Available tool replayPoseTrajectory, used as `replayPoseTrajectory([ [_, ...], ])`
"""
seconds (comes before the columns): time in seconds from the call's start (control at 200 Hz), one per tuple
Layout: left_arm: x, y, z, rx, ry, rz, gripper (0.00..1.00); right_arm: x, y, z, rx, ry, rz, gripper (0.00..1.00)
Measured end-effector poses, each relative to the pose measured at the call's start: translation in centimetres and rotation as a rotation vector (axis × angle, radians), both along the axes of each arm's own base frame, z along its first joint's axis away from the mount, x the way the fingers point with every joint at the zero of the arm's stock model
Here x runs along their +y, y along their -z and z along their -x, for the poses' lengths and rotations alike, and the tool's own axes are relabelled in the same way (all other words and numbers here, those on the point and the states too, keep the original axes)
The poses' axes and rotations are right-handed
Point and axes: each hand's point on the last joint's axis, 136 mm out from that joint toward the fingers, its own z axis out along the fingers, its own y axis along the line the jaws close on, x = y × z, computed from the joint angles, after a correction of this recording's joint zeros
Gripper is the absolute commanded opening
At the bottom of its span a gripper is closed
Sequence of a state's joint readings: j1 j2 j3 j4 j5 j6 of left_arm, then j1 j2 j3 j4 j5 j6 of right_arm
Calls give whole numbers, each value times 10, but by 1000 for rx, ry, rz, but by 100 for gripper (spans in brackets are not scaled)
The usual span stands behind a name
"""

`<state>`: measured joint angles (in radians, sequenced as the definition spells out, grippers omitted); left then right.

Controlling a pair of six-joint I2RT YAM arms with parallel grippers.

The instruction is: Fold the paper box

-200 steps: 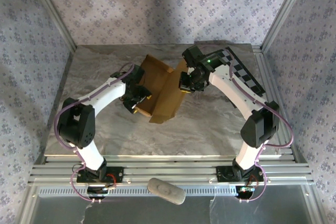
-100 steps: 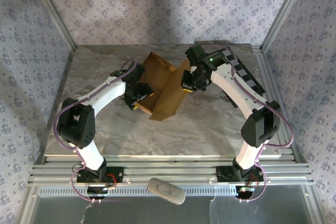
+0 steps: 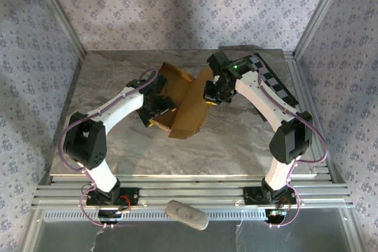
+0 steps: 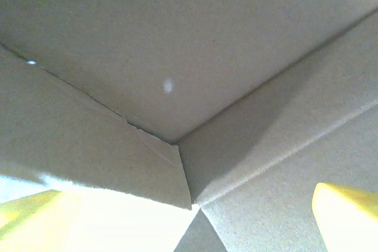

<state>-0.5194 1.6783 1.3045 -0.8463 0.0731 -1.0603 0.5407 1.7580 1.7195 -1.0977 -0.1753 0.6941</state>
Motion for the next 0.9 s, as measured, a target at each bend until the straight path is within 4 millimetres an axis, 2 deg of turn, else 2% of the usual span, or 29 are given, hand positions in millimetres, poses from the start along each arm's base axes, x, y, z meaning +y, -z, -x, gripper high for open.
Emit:
replayPoseTrajectory([
  [0.205,7,-20,-9,-99,-24,-11,90,-2,2,1,14,-2,9,0],
  [0.415,9,-19,-10,-118,-23,-11,88,-3,5,-3,16,-24,23,0],
  [0.52,15,-29,-13,-151,-22,-28,86,-9,6,-6,-6,-87,42,0],
  [0.615,24,-57,-27,-211,-24,-22,79,-20,6,-13,-37,-160,59,0],
  [0.79,43,-128,-76,-407,10,-6,62,-43,8,-19,-89,-341,121,0],
  [0.85,42,-142,-90,-454,63,-29,56,-46,8,-19,-111,-404,148,0],
  [0.899,38,-147,-101,-477,99,-47,50,-49,8,-18,-128,-445,178,0],
])
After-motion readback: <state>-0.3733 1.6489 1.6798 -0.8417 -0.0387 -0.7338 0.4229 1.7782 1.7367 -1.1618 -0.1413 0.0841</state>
